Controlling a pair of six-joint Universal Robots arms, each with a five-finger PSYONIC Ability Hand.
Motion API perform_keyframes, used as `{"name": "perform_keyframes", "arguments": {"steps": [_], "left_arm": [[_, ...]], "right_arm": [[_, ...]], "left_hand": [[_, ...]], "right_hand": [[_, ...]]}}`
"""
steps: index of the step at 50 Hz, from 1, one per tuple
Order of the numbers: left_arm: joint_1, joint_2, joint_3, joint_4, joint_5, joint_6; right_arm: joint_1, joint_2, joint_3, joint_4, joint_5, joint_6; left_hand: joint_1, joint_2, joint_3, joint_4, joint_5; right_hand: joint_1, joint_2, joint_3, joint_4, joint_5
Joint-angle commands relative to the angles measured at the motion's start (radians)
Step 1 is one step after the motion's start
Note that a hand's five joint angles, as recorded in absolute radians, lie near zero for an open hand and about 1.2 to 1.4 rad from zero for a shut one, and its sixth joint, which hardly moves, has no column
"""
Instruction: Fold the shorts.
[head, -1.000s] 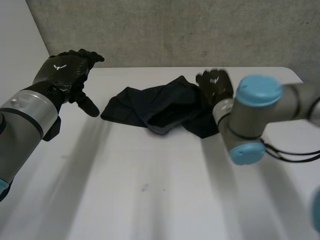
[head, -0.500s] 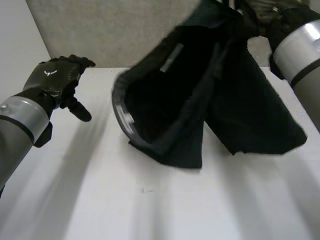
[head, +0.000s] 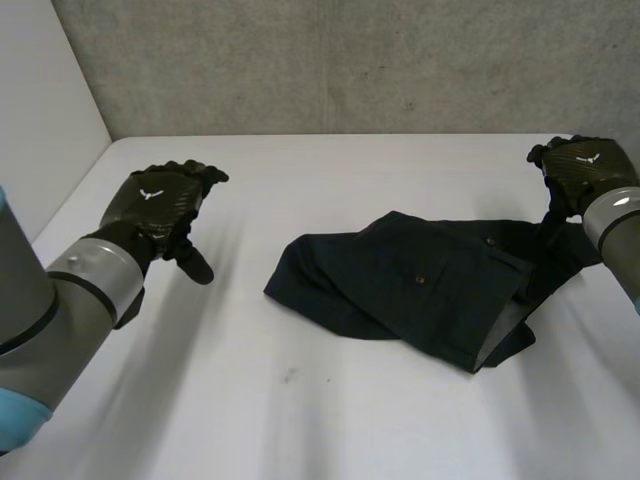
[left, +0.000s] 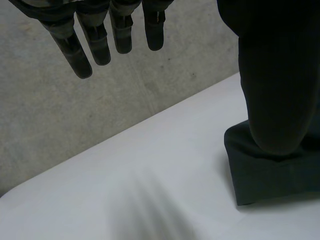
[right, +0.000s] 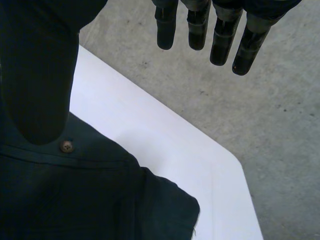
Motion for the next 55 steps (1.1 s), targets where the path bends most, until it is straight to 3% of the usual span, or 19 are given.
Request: {"name": "perform_keyframes", "arguments": {"steps": [1, 6, 16, 20, 28, 34, 39, 42, 43, 44, 45, 51, 54, 55], "left_arm": [[-0.028, -0.116, 0.055, 0.094, 0.017, 0.120], [-0.054, -0.257, 0.149, 0.120, 0.057, 0.197], [-0.085, -0.482, 0.352, 0.100, 0.103, 0.198], [-0.093, -0.562, 0.444, 0.067, 0.102, 0.191], [-0.106, -0.696, 0.607, -0.044, 0.103, 0.186], [-0.122, -0.762, 0.685, -0.068, 0.103, 0.186], [-0.129, -0.792, 0.728, -0.073, 0.102, 0.184], [-0.131, -0.799, 0.742, -0.079, 0.102, 0.184], [-0.134, -0.800, 0.743, -0.084, 0.102, 0.184], [-0.134, -0.802, 0.745, -0.084, 0.102, 0.186], [-0.137, -0.803, 0.750, -0.085, 0.100, 0.184], [-0.146, -0.811, 0.751, -0.093, 0.102, 0.157], [-0.151, -0.820, 0.759, -0.094, 0.100, 0.137], [-0.151, -0.825, 0.768, -0.094, 0.094, 0.134]], "right_arm": [[0.067, -0.262, 0.166, 0.054, -0.026, 0.008], [0.139, -0.298, 0.226, 0.094, -0.063, 0.030], [0.298, -0.265, 0.368, 0.062, -0.064, 0.153], [0.329, -0.193, 0.428, -0.026, -0.052, 0.105], [0.360, -0.098, 0.497, -0.150, 0.080, -0.060], [0.361, -0.041, 0.526, -0.285, 0.120, -0.120], [0.349, -0.006, 0.534, -0.394, 0.129, -0.195], [0.346, 0.031, 0.531, -0.444, 0.132, -0.238], [0.346, 0.038, 0.529, -0.452, 0.134, -0.248], [0.346, 0.043, 0.526, -0.466, 0.137, -0.261], [0.348, 0.043, 0.525, -0.472, 0.137, -0.266], [0.346, 0.017, 0.519, -0.500, 0.132, -0.268], [0.345, -0.049, 0.509, -0.491, 0.134, -0.269], [0.345, -0.072, 0.500, -0.488, 0.134, -0.266]], "left_hand": [[-0.008, 0.003, -0.003, 0.004, -0.012], [-0.008, 0.003, -0.003, 0.004, -0.012], [0.027, 0.038, 0.032, 0.039, 0.023], [0.056, 0.067, 0.061, 0.069, 0.052], [0.056, 0.067, 0.061, 0.069, 0.052], [0.077, 0.088, 0.082, 0.089, 0.073], [0.133, 0.143, 0.138, 0.145, 0.129], [0.186, 0.196, 0.191, 0.198, 0.181], [0.194, 0.205, 0.199, 0.207, 0.190], [0.206, 0.217, 0.211, 0.218, 0.202], [0.224, 0.234, 0.229, 0.236, 0.220], [0.335, 0.346, 0.340, 0.347, 0.331], [0.593, 0.604, 0.598, 0.605, 0.589], [0.838, 0.849, 0.843, 0.850, 0.834]], "right_hand": [[-0.027, -0.042, -0.038, -0.059, -0.064], [-0.027, -0.042, -0.038, -0.059, -0.064], [-0.005, -0.021, -0.016, -0.037, -0.042], [0.042, 0.026, 0.031, 0.010, 0.005], [0.151, 0.135, 0.140, 0.118, 0.114], [0.230, 0.214, 0.219, 0.198, 0.193], [0.441, 0.425, 0.430, 0.409, 0.404], [0.685, 0.669, 0.673, 0.652, 0.648], [0.802, 0.786, 0.790, 0.769, 0.765], [1.140, 1.124, 1.129, 1.107, 1.103], [1.195, 1.179, 1.183, 1.162, 1.158], [1.195, 1.179, 1.184, 1.163, 1.158], [1.195, 1.179, 1.184, 1.163, 1.158], [1.195, 1.179, 1.184, 1.163, 1.158]]}}
